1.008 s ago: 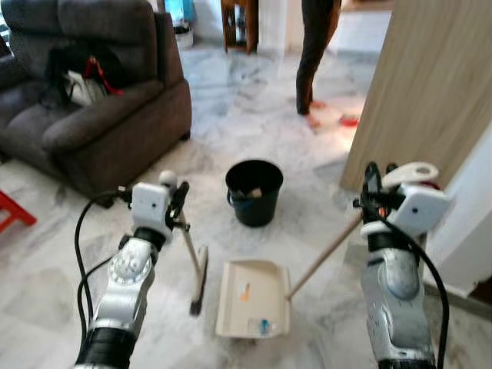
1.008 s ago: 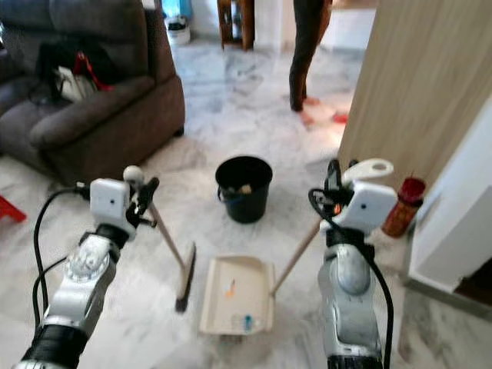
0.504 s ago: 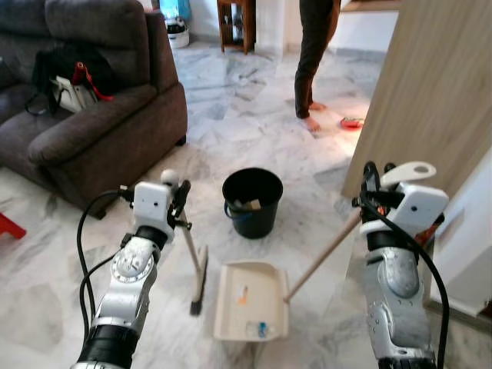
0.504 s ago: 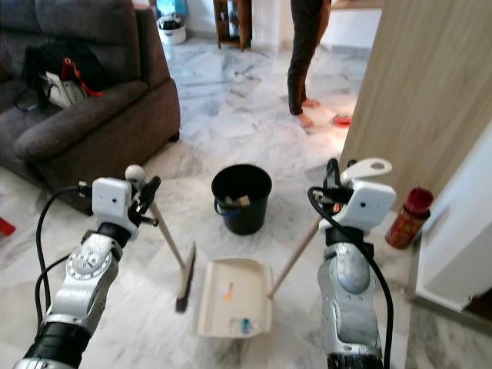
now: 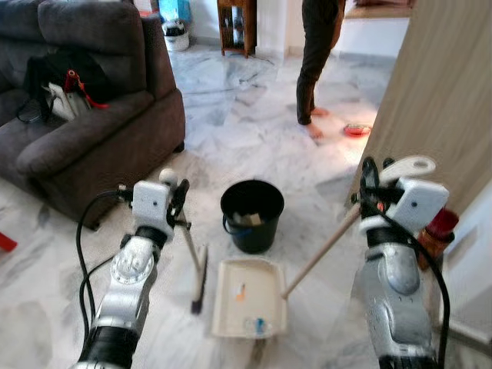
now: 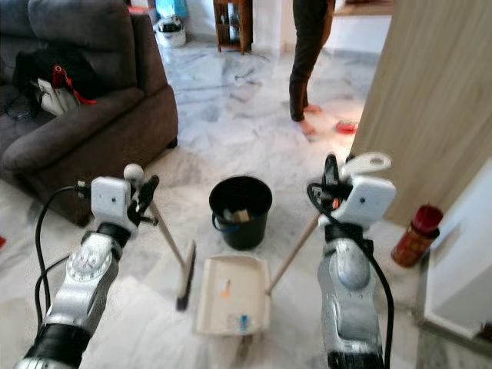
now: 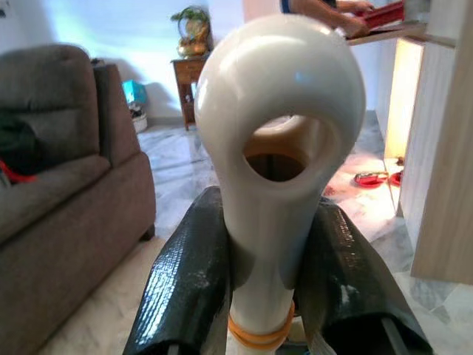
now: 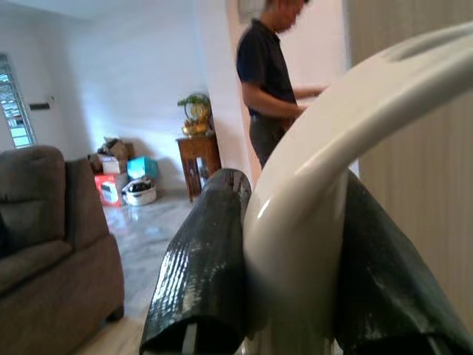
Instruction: Sweep floor
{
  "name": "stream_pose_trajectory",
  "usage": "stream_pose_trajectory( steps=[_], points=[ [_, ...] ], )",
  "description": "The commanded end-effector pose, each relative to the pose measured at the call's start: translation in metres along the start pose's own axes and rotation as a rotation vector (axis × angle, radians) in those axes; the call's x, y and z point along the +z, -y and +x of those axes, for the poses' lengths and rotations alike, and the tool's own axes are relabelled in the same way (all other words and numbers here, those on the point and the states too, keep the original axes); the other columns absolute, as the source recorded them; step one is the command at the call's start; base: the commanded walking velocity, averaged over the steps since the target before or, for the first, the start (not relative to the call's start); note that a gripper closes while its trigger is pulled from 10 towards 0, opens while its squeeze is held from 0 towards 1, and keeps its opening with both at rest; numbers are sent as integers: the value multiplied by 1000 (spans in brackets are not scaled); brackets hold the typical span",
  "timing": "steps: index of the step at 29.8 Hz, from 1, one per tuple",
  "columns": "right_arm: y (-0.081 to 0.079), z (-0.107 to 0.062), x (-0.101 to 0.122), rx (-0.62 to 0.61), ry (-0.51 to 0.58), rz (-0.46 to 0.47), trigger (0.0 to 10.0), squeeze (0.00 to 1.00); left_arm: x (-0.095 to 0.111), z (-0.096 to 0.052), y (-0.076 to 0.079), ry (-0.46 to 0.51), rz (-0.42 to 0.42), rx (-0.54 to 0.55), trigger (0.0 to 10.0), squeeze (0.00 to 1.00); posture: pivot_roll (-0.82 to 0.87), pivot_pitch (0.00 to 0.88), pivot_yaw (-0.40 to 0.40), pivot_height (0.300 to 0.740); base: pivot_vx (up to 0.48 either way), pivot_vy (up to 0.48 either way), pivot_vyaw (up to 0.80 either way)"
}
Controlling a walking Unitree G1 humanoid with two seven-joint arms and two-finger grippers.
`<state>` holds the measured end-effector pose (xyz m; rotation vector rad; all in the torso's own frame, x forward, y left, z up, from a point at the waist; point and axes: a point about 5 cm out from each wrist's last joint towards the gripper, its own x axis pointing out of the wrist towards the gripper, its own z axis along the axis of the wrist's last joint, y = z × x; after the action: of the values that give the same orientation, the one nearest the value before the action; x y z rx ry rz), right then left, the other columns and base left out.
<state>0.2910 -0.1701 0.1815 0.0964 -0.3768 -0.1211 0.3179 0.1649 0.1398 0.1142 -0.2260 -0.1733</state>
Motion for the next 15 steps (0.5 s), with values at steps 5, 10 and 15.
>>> stream_pose_trajectory(
  steps=[5, 10, 15],
  points=[
    [-9, 18, 62, -21, 269, 78, 10000, 0, 12, 3, -10, 58, 41, 30, 10000, 0, -47, 25, 50, 740, 374, 0, 0],
    [-5, 27, 95, -70, 393, 105, 10000, 0, 12, 3, -10, 59, 39, 32, 10000, 0, -47, 19, 48, 740, 375, 0, 0],
    [-6, 28, 105, -85, 434, 137, 10000, 0, 12, 3, -9, 61, 36, 31, 10000, 0, -44, 10, 48, 740, 372, 0, 0]
  ],
)
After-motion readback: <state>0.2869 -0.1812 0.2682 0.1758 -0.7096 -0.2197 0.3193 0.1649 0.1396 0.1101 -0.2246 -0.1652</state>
